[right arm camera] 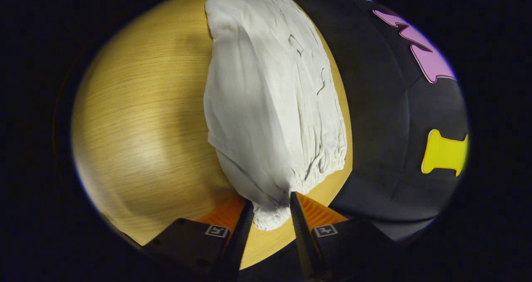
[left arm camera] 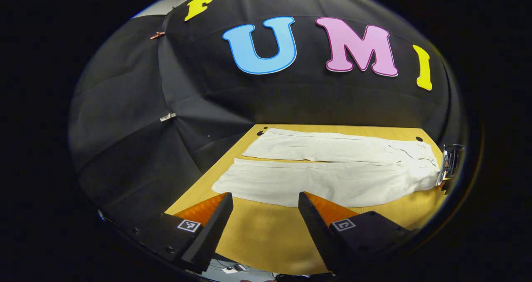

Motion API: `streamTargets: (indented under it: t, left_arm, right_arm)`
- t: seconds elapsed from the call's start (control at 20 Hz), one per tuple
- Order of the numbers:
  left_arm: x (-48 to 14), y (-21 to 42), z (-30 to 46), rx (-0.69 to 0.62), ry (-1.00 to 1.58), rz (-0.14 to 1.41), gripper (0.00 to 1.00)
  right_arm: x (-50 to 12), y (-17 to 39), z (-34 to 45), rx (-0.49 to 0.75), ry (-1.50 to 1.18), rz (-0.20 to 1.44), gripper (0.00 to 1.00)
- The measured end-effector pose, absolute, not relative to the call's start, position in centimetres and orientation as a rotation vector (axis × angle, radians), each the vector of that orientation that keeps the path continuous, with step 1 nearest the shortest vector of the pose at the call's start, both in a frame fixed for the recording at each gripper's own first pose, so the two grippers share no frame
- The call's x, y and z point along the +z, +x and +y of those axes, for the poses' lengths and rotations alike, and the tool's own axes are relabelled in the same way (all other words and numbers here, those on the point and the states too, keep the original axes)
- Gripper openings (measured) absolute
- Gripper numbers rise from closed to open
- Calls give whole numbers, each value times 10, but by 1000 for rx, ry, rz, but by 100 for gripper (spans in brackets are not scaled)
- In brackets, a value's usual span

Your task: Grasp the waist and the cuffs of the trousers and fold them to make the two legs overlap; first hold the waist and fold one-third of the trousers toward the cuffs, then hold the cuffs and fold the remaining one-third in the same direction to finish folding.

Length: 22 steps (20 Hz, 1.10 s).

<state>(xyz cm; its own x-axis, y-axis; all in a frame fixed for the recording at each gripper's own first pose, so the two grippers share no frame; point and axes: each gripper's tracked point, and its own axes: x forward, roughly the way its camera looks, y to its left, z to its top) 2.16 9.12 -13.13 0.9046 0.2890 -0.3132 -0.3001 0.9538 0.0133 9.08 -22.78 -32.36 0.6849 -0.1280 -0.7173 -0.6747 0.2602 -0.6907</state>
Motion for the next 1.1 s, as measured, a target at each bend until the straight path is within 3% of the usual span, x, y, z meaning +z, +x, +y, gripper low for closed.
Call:
streamTargets:
  t: [0.1,0.2,0.3,0.5,0.9,1.1]
  left_arm:
    - [-132,24,103,307,6,319,98]
    - [-124,28,121,317,91,306,98]
    - [-114,30,140,306,210,288,98]
    - [-106,47,180,240,378,277,96]
    - [-175,108,252,-5,748,435,96]
    - [-230,127,257,-237,1007,513,96]
  right_arm:
    - [-328,91,-227,437,-1289,788,33]
    - [-327,90,-225,453,-1286,798,18]
    - [-327,90,-224,475,-1267,827,11]
    - [-328,90,-223,517,-1263,864,5]
    - [-327,89,-223,516,-1355,858,5]
    - [-327,89,-224,515,-1399,856,5]
